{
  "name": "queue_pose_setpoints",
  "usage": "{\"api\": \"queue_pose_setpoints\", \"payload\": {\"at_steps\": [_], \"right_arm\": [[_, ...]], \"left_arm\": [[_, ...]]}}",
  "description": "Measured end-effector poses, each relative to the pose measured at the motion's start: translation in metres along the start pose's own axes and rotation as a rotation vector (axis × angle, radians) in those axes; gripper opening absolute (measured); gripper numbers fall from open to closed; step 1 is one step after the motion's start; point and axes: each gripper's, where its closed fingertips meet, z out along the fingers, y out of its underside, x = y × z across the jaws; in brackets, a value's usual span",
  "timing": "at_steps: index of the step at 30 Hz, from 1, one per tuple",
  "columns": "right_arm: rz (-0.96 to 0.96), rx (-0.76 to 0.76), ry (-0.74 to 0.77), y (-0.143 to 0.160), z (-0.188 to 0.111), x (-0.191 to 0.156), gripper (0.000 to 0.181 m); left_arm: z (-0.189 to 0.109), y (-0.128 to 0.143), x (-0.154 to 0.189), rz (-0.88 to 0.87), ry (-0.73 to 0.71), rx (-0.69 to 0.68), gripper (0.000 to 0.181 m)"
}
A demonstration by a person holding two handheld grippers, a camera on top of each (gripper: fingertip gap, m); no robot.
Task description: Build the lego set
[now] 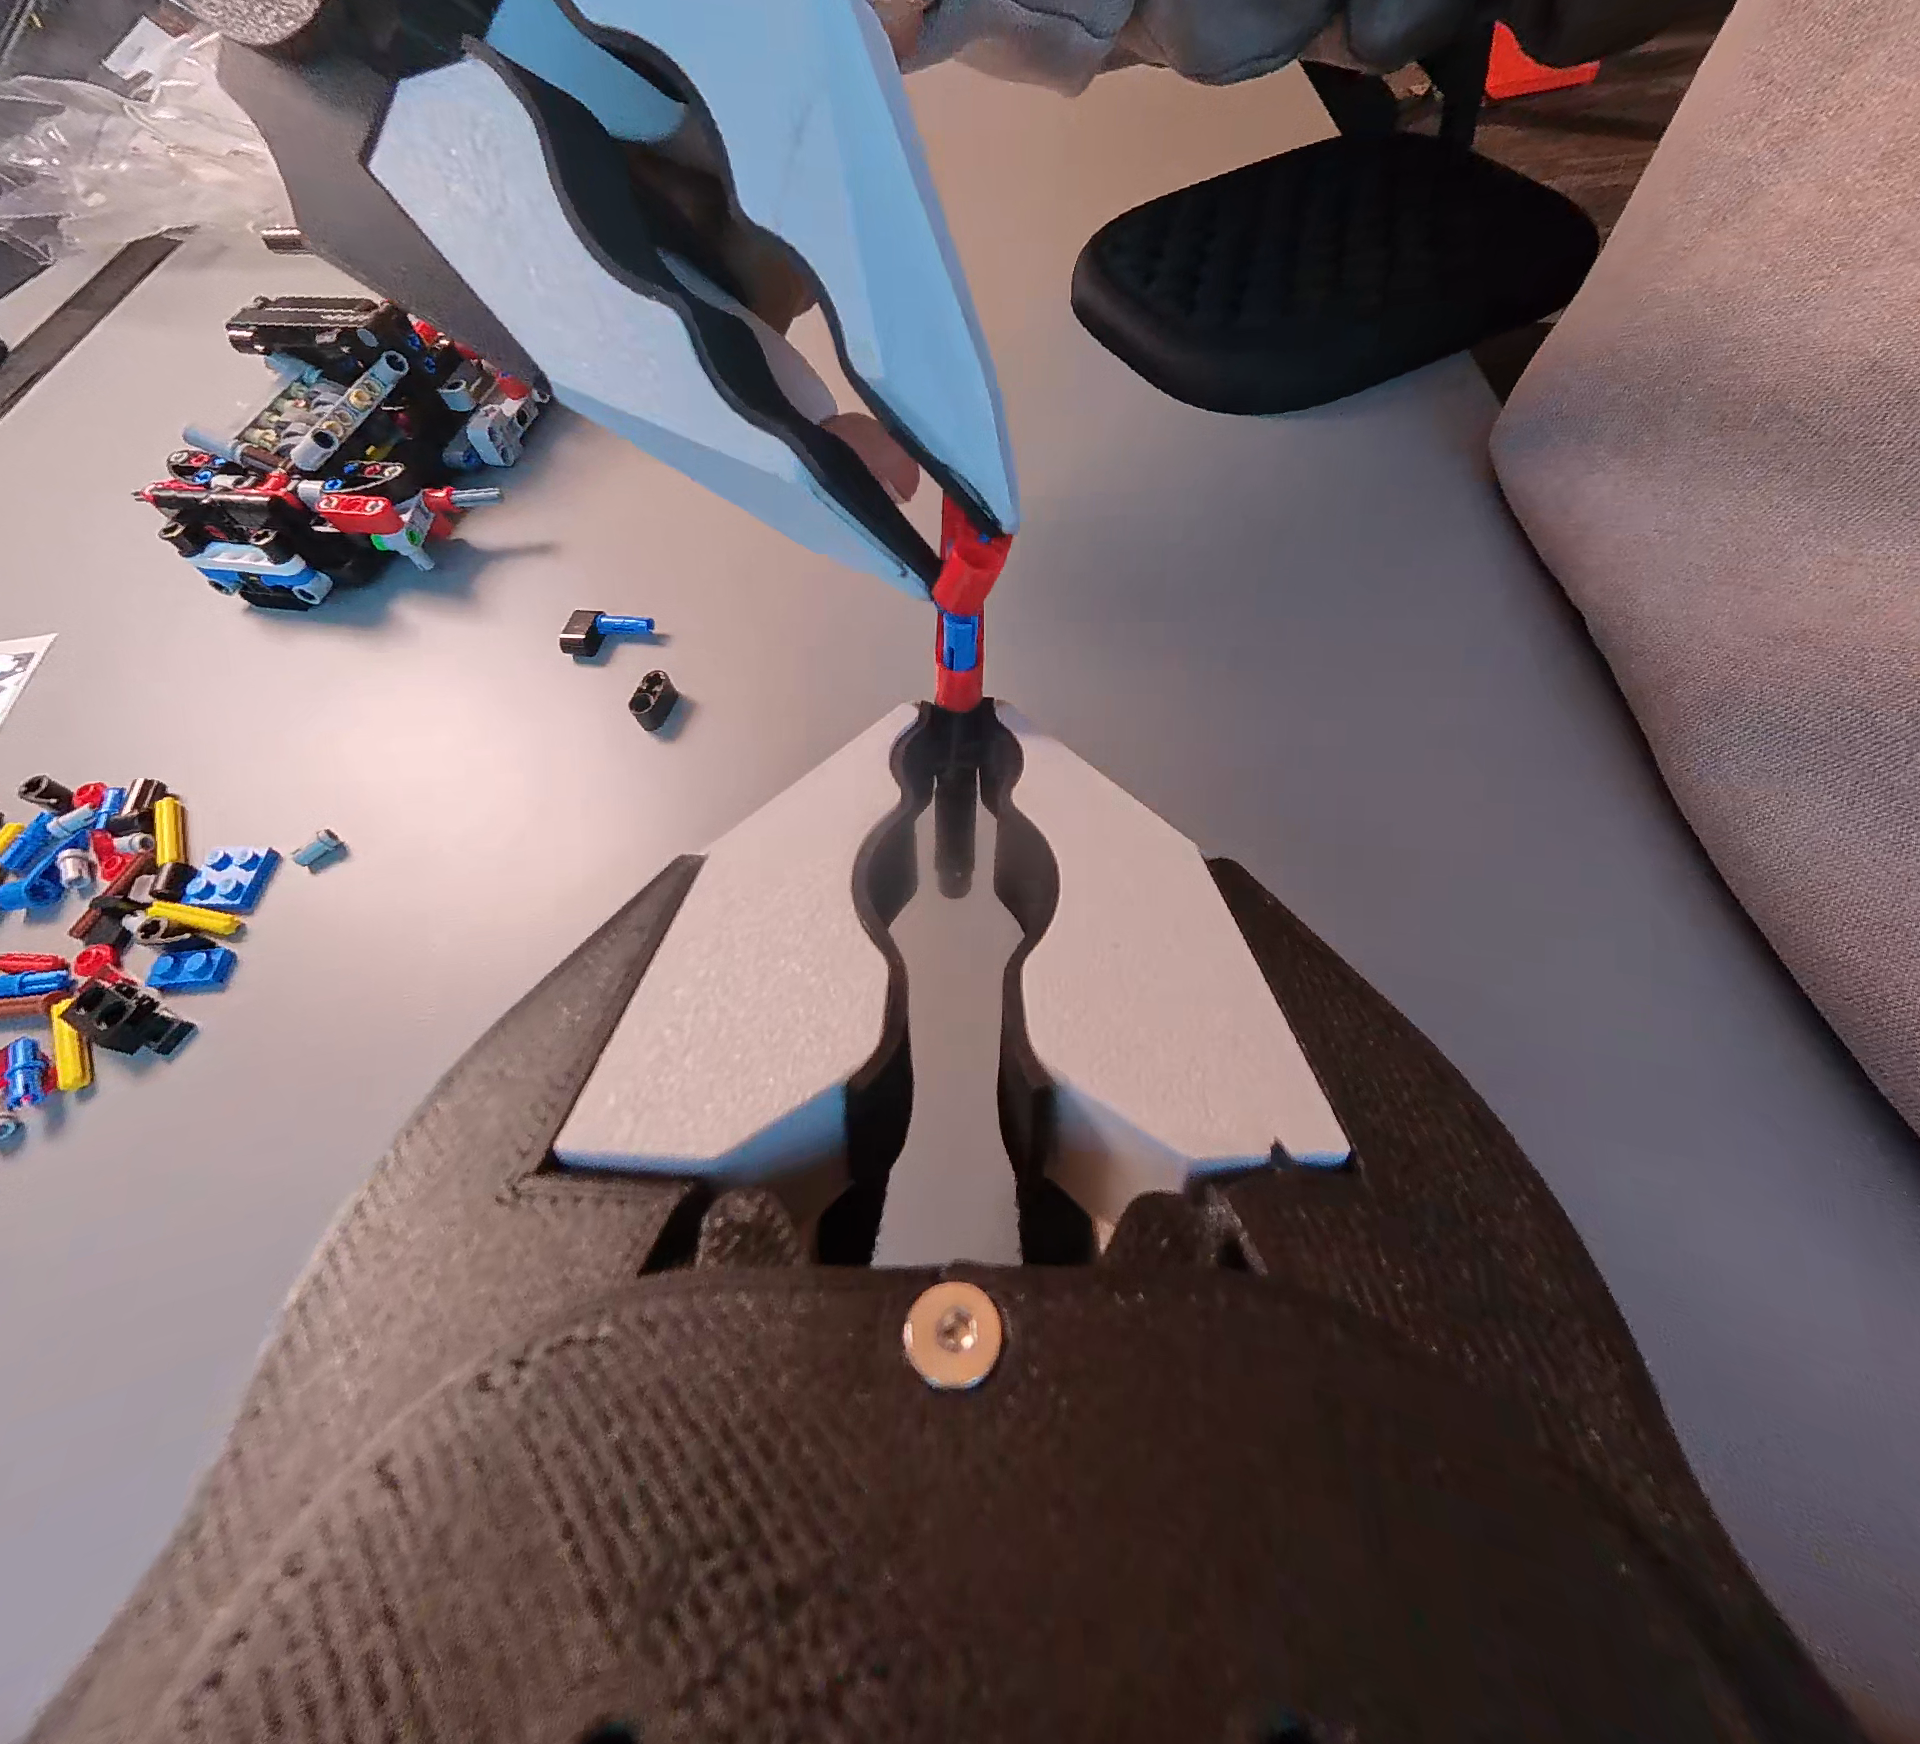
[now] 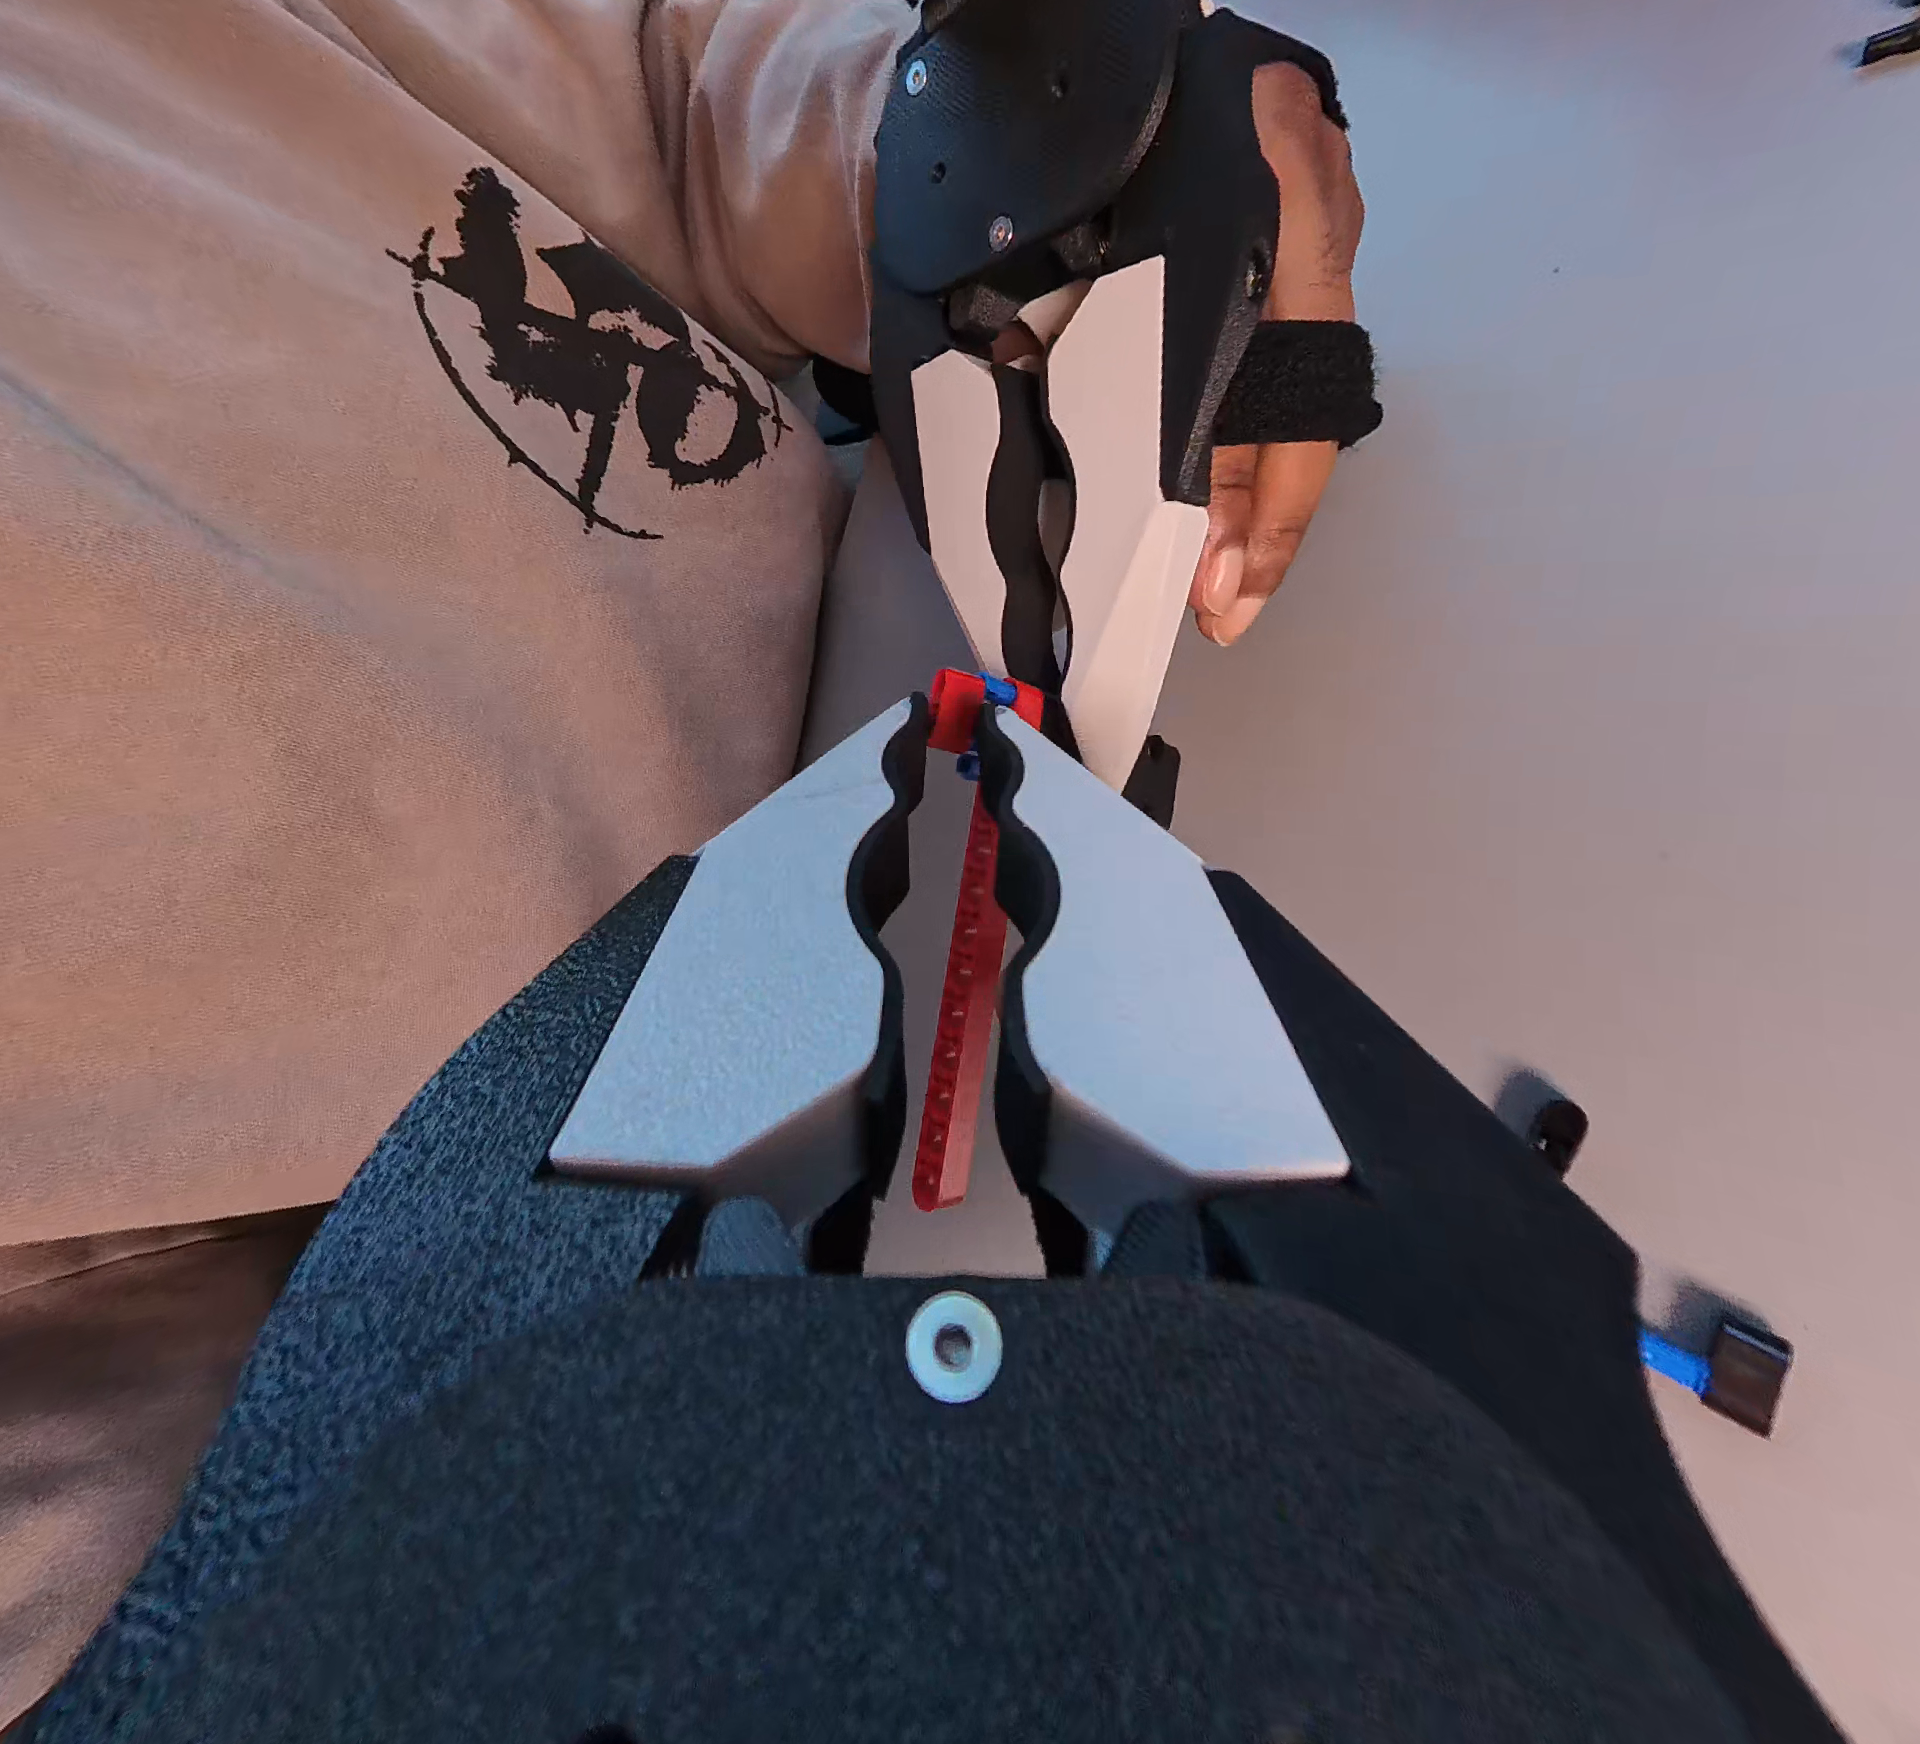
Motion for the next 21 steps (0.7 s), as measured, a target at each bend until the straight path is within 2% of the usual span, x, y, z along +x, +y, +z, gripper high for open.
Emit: {"api": "queue_pose_setpoints", "payload": {"at_steps": [6, 21], "right_arm": [[0.012, -0.015, -0.001, 0.0019, 0.0033, 0.0012, 0.01], [0.037, 0.042, 0.015, 0.0007, 0.0004, 0.0015, 0.006]], "left_arm": [[0.0003, 0.0005, 0.0004, -0.003, 0.002, -0.003, 0.005], [0.0013, 0.0008, 0.0023, -0.01, 0.014, -0.005, 0.005]]}}
